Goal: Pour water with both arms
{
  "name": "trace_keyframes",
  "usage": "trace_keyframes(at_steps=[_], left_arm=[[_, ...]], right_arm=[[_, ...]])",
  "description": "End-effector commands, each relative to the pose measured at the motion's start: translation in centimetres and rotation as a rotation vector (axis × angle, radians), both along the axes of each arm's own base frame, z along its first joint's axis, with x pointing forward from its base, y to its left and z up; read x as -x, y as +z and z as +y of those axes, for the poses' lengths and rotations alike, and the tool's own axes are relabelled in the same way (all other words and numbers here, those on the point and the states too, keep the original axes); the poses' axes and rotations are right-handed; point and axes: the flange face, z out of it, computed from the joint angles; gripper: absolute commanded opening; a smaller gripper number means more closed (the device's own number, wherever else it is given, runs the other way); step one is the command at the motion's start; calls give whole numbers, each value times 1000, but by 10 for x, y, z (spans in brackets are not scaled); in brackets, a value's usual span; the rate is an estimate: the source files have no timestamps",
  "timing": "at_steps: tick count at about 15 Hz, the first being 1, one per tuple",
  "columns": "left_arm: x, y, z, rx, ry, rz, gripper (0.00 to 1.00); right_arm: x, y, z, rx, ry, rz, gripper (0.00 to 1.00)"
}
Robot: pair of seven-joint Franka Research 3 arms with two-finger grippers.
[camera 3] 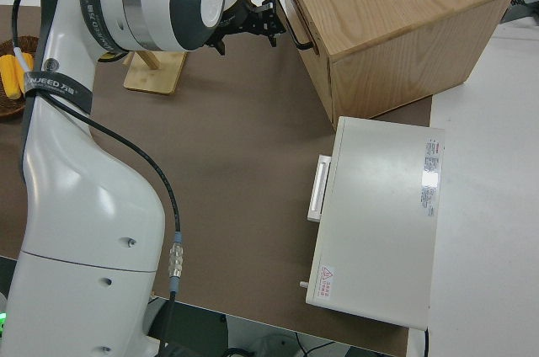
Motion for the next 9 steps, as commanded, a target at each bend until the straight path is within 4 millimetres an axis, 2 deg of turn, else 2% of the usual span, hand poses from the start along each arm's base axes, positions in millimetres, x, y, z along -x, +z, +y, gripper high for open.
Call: trace_keyframes(at_steps=[1,6,9], left_arm=[[3,4,36,0,-63,-70,0],[14,-26,86,-6,-125,-78,0],[17,-23,108,-24,-159,-122,0]], right_arm=[[4,0,-1,1,19,5,990],[4,0,-1,1,20,5,990],[4,0,-1,1,19,5,990]])
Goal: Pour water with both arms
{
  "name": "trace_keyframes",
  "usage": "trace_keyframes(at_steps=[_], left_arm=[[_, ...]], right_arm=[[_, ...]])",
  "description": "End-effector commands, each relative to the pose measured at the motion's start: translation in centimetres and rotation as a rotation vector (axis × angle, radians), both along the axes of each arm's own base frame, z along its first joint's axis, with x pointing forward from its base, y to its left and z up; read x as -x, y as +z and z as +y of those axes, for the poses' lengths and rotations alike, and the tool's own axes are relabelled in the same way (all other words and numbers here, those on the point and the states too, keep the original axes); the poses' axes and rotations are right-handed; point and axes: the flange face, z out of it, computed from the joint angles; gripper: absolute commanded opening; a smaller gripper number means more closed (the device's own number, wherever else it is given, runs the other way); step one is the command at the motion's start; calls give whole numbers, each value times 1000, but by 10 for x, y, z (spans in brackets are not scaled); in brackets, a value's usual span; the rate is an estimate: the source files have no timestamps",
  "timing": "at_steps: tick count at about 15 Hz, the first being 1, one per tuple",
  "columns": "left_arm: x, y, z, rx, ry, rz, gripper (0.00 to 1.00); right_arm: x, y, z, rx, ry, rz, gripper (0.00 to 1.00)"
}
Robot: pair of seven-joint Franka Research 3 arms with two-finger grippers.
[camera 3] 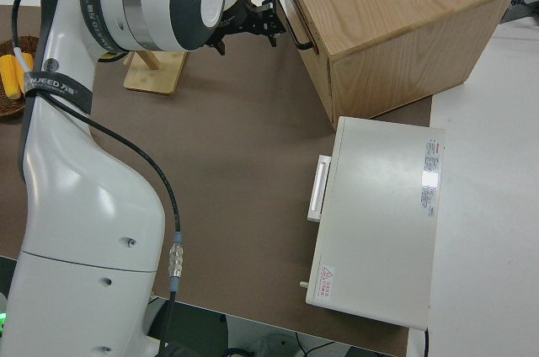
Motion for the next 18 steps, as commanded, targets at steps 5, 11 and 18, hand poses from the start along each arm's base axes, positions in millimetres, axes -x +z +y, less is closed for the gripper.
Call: trace_keyframes(at_steps=[5,11,18], left_arm=[[-3,-8,39,-33,-59,-83,0],[-18,-36,48,-10,-93,-104,0],[-29,-62,61,1,-83,-79,0]], right_arm=[[4,0,-1,1,19,5,990],[4,0,-1,1,19,5,990],[4,0,-1,1,19,5,990]])
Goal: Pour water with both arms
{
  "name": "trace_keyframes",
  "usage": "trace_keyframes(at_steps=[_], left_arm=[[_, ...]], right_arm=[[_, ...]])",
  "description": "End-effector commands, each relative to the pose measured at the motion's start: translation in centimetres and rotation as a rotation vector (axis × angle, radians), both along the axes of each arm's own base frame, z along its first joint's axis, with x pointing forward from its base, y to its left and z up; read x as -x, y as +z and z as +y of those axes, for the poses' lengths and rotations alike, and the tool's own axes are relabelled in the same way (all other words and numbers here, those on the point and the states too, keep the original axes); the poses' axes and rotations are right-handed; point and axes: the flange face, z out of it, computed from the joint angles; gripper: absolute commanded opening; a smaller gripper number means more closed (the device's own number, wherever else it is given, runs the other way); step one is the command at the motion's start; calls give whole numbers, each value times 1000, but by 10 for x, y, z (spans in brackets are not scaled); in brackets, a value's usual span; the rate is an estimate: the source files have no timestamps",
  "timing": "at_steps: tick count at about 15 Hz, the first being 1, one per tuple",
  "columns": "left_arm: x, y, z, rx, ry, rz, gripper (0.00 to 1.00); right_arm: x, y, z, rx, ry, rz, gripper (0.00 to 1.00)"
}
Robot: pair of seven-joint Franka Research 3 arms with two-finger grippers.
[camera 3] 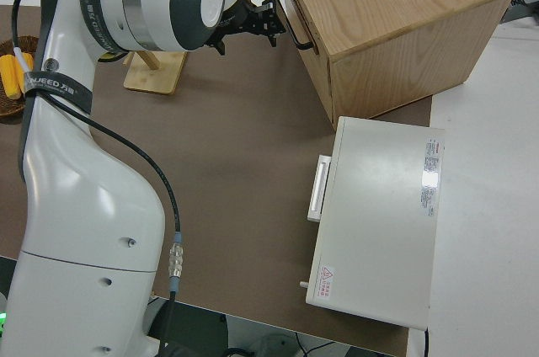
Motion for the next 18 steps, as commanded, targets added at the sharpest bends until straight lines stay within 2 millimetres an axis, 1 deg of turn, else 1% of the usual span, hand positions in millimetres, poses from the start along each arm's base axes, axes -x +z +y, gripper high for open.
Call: trace_keyframes(at_steps=[1,4,6,7,8,9,10,12,13,16,18], left_arm=[[-7,1,12,-9,5,-32,0],[-7,-9,16,-9,2,-19,0],[-7,-10,18,-11,2,-19,0],[-7,-10,18,-11,3,-19,39],[-8,-8,18,-13,1,-23,302],[-8,-7,18,-13,2,-24,773],[-8,-4,19,-13,6,-28,995],[-7,1,21,-9,8,-30,1000],[-8,8,21,-14,7,-35,1000],[-6,15,22,3,47,-21,1000],[-8,18,17,10,70,25,1000]], right_arm=[[4,0,-1,1,19,5,990],[4,0,-1,1,19,5,990],[5,1,-1,1,19,3,990],[5,1,-1,1,19,3,990],[5,2,-1,1,20,2,990],[5,2,-1,1,19,2,990],[5,2,-1,1,19,2,990],[5,2,-1,1,19,2,990],[5,2,-1,1,20,2,990],[5,2,-1,1,20,2,990],[5,2,-1,1,19,2,990]])
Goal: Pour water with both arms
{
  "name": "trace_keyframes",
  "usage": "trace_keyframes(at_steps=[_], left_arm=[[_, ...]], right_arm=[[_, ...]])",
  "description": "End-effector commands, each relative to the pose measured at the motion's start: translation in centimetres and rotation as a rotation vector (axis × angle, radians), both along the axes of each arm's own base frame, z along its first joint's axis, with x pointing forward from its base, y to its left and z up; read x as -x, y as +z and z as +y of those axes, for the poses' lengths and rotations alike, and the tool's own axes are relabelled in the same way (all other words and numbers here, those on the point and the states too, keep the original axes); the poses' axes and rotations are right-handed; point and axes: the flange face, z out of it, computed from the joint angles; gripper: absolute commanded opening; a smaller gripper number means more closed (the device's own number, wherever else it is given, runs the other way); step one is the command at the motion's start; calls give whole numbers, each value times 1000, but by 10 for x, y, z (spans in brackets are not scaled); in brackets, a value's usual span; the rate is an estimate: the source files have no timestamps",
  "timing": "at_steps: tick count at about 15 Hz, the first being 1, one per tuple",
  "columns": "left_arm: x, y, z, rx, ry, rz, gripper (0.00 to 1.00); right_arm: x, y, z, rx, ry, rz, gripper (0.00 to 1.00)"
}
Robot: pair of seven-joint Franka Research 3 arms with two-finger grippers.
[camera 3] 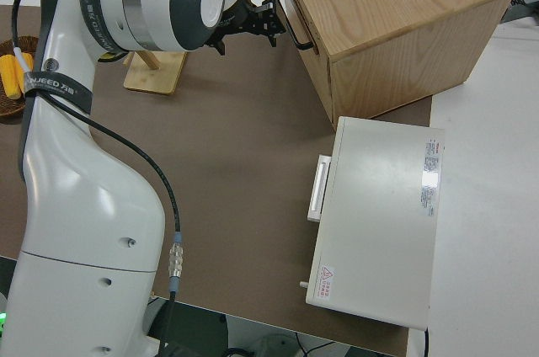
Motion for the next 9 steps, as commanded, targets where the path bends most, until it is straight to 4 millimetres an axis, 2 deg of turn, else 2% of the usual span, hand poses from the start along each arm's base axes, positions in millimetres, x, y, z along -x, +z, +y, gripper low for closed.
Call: trace_keyframes(at_steps=[1,5,9], left_arm=[[-4,12,-5,25,55,66,1000],[-8,26,-15,98,90,127,1000],[3,44,-11,89,65,226,1000]], right_arm=[[5,2,-1,1,19,2,990],[5,2,-1,1,19,2,990],[5,2,-1,1,19,2,990]])
